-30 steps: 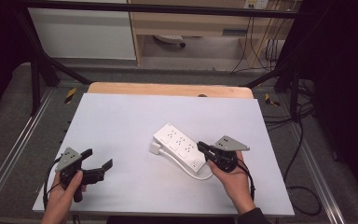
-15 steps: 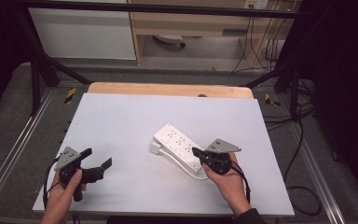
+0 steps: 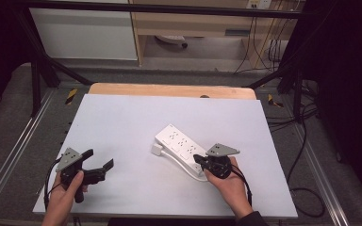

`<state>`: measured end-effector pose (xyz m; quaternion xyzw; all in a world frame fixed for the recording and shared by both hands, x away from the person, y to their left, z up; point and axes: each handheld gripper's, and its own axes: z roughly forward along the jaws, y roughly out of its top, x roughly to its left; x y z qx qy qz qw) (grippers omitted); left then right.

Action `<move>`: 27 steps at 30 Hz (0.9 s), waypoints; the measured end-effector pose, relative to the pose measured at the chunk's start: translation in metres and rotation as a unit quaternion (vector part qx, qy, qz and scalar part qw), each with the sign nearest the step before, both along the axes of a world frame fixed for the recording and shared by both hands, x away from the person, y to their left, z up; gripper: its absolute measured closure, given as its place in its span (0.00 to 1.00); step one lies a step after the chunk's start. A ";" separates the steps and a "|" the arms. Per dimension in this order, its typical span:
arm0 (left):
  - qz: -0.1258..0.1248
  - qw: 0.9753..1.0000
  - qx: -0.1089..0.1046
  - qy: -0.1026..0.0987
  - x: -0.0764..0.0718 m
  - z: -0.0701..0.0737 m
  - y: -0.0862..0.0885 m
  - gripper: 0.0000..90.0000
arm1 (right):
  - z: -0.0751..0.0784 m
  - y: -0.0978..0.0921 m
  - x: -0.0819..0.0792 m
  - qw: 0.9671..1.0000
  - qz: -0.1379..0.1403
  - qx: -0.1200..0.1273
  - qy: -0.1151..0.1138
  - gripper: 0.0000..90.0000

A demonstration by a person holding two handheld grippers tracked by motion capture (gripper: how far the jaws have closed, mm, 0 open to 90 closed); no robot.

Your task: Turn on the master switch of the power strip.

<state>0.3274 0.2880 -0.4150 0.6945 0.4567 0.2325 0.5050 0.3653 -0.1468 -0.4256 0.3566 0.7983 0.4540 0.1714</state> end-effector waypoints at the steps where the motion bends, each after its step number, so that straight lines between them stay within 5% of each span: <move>1: 0.002 1.000 -0.001 0.000 0.000 0.000 0.000 0.08 | 0.000 0.000 -0.001 1.000 -0.001 -0.001 0.000 1.00; 27: 0.004 1.000 0.003 0.000 -0.001 0.000 0.002 0.08 | -0.010 -0.005 0.000 0.999 -0.015 -0.034 0.019 1.00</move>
